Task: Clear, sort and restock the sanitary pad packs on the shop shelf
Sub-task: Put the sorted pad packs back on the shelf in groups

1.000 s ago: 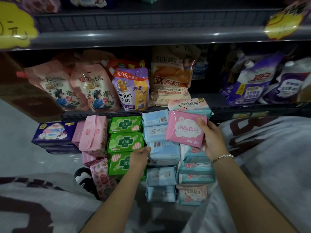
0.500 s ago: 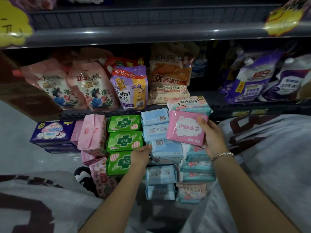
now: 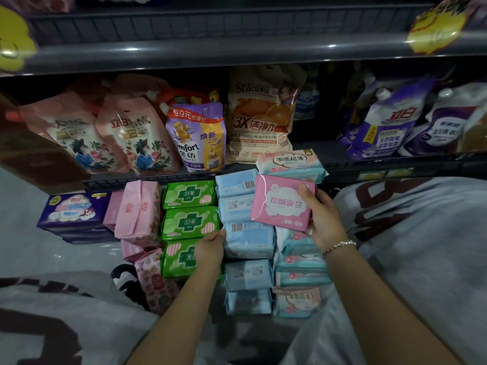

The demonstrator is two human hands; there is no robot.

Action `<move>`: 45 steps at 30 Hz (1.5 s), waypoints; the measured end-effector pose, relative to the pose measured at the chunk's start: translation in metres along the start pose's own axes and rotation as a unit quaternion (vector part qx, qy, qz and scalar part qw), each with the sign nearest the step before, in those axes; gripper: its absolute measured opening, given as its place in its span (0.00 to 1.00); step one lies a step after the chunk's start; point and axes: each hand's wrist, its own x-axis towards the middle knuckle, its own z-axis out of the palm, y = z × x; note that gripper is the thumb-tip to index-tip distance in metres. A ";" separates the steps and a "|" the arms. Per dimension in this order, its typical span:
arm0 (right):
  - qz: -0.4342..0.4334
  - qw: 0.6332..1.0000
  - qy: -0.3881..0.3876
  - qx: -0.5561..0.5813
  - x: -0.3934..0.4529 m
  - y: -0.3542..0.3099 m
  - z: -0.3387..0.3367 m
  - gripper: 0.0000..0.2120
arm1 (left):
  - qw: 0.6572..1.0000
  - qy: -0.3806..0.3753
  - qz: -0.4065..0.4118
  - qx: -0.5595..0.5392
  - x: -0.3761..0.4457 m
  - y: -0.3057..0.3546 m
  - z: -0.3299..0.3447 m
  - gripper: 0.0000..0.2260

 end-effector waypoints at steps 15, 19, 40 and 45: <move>-0.045 0.998 0.022 -0.042 -0.006 0.002 0.008 0.27 | 0.996 -0.074 0.041 -0.014 -0.021 0.018 -0.008 0.06; -0.064 0.997 0.011 -0.048 -0.009 0.003 0.011 0.21 | 0.996 -0.079 0.030 -0.043 -0.023 0.024 -0.013 0.07; -0.062 0.977 -0.134 -0.151 -0.026 0.011 0.105 0.31 | 0.959 -0.237 0.151 -0.046 -0.037 0.117 -0.085 0.13; -0.065 0.954 -0.207 -0.204 -0.023 0.020 0.157 0.16 | 0.974 -0.192 0.085 -0.083 -0.011 0.114 -0.119 0.33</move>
